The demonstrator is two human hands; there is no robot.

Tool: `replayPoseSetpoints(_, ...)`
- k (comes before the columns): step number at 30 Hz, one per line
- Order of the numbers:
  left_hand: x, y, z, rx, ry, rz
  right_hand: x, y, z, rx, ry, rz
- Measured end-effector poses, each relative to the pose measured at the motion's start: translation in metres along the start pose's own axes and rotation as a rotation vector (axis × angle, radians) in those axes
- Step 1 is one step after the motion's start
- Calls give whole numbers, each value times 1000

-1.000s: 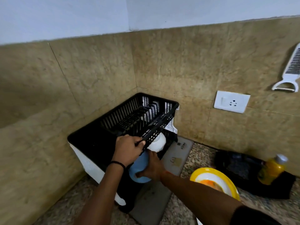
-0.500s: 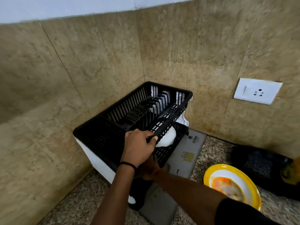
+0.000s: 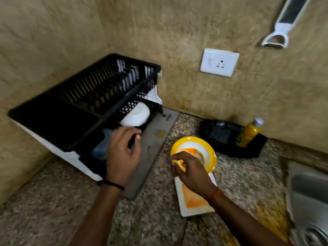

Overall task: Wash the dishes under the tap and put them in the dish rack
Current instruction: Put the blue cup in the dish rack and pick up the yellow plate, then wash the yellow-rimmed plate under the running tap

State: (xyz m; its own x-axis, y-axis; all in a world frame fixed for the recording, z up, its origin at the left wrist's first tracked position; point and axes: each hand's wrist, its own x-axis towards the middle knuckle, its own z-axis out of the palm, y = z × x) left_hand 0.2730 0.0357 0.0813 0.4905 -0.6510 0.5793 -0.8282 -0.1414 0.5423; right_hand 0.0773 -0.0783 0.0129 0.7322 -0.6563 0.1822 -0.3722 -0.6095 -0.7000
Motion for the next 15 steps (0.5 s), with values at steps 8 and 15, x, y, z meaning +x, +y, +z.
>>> replayPoseSetpoints(8,-148,61,101,-102,-442,-545,-115,72,-30,-69,58,422)
replayPoseSetpoints(15,-129,57,130,-162,-494,-744,-114,86,-31,104,34,612)
